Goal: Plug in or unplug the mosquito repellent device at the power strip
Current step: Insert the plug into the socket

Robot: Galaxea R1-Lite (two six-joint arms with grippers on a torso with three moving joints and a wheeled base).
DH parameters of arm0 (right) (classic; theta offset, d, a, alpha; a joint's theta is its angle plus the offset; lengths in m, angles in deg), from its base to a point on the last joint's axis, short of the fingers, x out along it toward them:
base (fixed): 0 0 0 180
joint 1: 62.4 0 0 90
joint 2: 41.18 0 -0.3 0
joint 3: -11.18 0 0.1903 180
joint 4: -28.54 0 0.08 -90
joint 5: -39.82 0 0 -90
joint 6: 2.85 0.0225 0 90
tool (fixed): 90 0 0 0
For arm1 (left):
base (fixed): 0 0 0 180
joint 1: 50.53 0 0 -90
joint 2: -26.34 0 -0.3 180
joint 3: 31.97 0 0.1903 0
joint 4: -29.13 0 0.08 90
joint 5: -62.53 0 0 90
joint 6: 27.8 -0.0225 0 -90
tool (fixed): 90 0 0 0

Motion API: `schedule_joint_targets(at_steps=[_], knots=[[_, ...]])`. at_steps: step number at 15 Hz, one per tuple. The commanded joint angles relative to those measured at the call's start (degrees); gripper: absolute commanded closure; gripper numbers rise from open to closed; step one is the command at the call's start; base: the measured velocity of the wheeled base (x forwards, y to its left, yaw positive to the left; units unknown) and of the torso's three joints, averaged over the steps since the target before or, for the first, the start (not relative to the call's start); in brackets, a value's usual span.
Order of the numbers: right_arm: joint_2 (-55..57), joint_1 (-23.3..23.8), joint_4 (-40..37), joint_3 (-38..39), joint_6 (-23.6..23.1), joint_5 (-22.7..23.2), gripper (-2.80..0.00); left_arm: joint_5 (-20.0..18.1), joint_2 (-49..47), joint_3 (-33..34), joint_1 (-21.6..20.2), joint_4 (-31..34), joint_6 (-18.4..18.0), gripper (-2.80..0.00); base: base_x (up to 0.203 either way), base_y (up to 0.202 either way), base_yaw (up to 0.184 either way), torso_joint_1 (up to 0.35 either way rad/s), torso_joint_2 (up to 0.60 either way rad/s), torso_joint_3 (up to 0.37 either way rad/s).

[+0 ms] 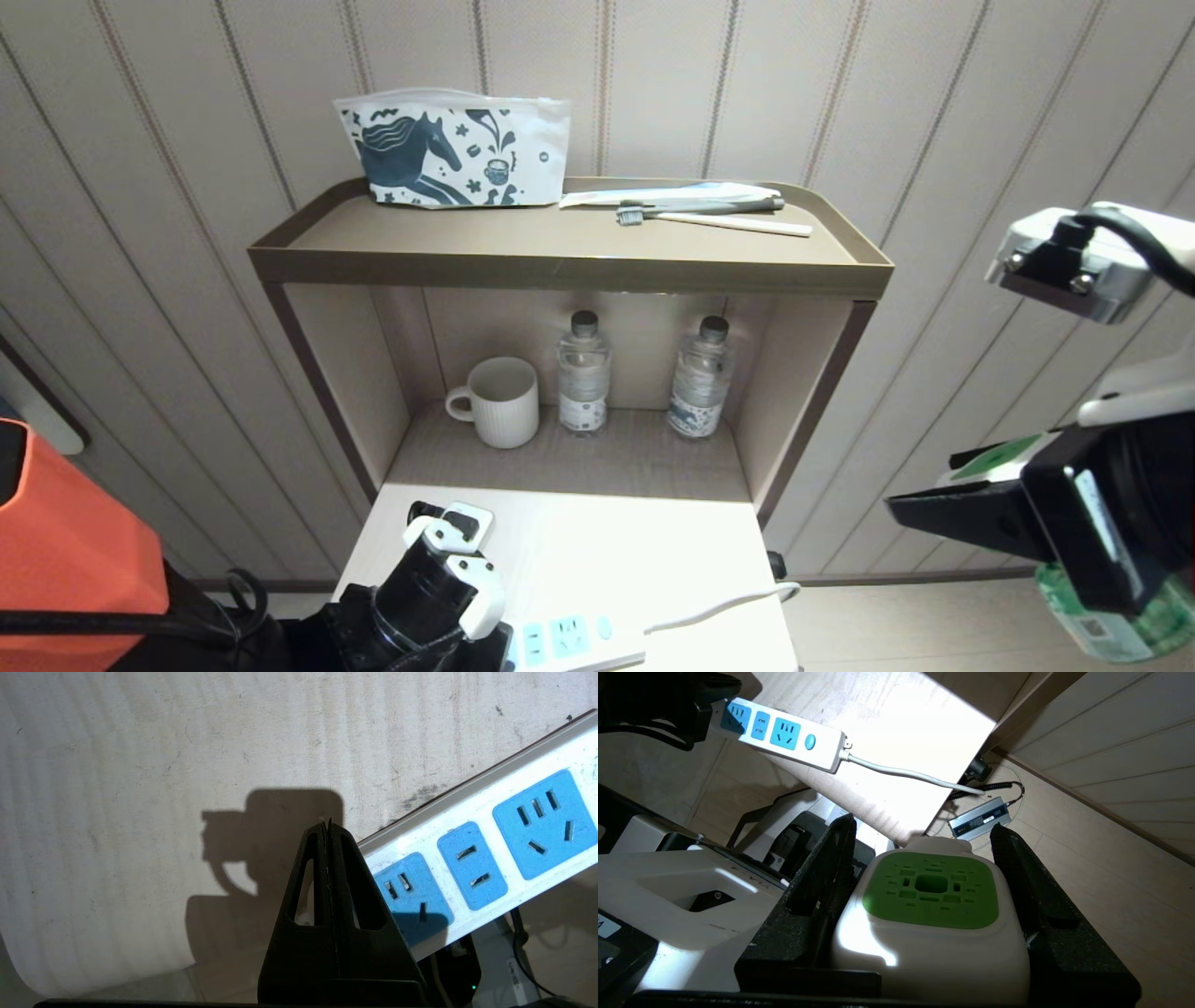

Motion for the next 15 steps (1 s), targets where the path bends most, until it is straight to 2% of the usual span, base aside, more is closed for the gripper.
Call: schedule_joint_targets(at_steps=[1,5,7,9,11,12,13,15], knots=[[-0.3,0.0,-0.3,0.4,0.1,-0.1,0.00,0.8,-0.3,-1.7,-1.3,-0.3,0.1,0.00,0.000,0.000,0.000,0.000,0.00,0.000],[-1.1,0.3,-0.4,0.8,0.1,-0.1,0.00,2.4,4.4,-4.7,-7.0,1.3,-0.2,0.00,0.000,0.000,0.000,0.000,0.00,0.000],[-1.2,0.3,-0.3,0.8,0.1,0.0,0.00,2.3,10.0,-5.2,-7.4,6.9,-0.4,0.00,0.000,0.000,0.000,0.000,0.00,0.000],[-1.2,0.3,-0.3,0.8,0.1,0.5,0.00,1.8,14.6,-5.2,-7.3,16.4,-0.3,0.00,0.000,0.000,0.000,0.000,0.00,0.000],[-1.2,0.3,-0.3,0.9,0.1,0.7,0.00,1.3,15.1,-4.7,-5.0,26.6,1.6,0.00,0.000,0.000,0.000,0.000,0.00,0.000],[-1.2,0.3,-0.3,1.1,0.2,0.7,0.00,0.6,15.0,-4.7,-2.5,29.8,4.2,0.00,0.000,0.000,0.000,0.000,0.00,0.000],[-1.3,0.3,-0.3,1.2,0.3,0.7,0.00,-1.6,15.0,-4.6,-0.2,32.7,6.5,0.00,0.000,0.000,0.000,0.000,0.00,0.000],[-1.6,0.3,-0.3,1.2,0.3,0.7,0.00,-5.7,15.0,-4.6,2.6,34.3,7.5,0.00,0.000,0.000,0.000,0.000,0.00,0.000]])
